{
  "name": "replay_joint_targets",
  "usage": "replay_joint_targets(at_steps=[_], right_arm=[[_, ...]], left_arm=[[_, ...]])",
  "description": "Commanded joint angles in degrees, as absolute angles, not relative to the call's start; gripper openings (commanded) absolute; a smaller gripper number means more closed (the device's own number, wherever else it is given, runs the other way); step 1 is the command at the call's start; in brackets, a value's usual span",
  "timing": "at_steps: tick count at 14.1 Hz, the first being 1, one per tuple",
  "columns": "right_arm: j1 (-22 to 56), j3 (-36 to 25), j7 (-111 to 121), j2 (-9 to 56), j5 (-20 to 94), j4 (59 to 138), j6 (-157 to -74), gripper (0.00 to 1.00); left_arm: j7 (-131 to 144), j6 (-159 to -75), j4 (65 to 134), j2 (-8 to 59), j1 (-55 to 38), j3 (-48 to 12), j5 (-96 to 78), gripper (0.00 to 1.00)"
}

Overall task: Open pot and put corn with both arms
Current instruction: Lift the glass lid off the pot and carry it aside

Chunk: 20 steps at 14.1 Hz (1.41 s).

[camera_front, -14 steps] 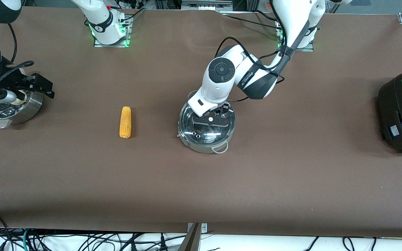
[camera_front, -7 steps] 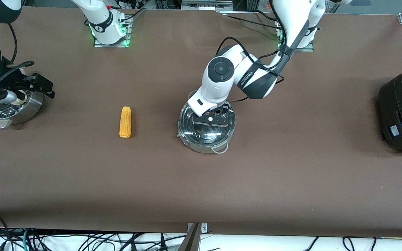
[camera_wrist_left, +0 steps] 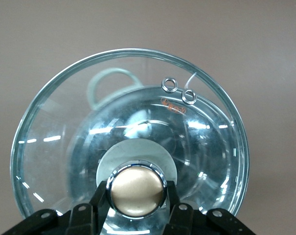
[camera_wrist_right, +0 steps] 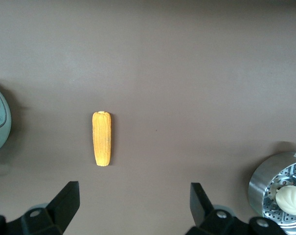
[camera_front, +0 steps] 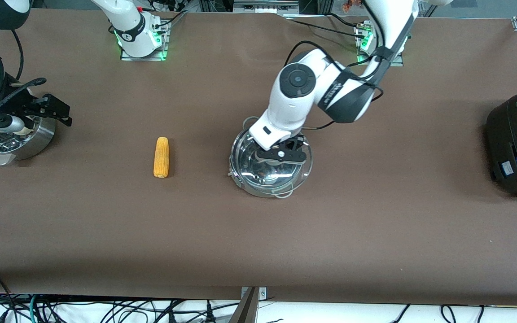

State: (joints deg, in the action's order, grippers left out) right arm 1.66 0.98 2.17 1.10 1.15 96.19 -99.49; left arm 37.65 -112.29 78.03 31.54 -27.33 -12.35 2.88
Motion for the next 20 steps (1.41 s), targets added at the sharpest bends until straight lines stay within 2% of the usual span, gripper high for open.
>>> replay_joint_targets(at_steps=[1, 4, 9, 16, 18, 20], right_arm=[[1.58, 1.14, 2.11, 1.49, 1.85, 94.66, -98.17, 1.0], [1.58, 1.14, 2.11, 1.41, 1.85, 94.66, -98.17, 1.0], [1.58, 1.23, 2.11, 1.41, 1.85, 94.66, -98.17, 1.0], [1.49, 1.14, 2.11, 1.41, 2.02, 94.66, -98.26, 1.0], [1.49, 1.14, 2.11, 1.41, 2.02, 94.66, -98.26, 1.0], [1.49, 1.14, 2.11, 1.41, 2.02, 94.66, -98.26, 1.0]], left_arm=[[37.27, -105.85, 77.96, 26.82, -24.53, -13.09, 4.22, 0.15], [36.48, -101.0, 77.96, 24.26, -22.42, -13.01, 4.65, 0.07], [20.69, -90.97, 78.83, 19.17, -14.01, -12.13, 6.32, 0.06], [-3.65, -92.45, 82.61, 21.97, 0.25, -12.22, 7.82, 0.05], [-6.06, -96.05, 85.59, 22.06, 2.37, -12.22, 7.56, 0.02], [-8.16, -104.19, 91.99, 21.8, 4.64, -12.22, 7.91, 0.02]])
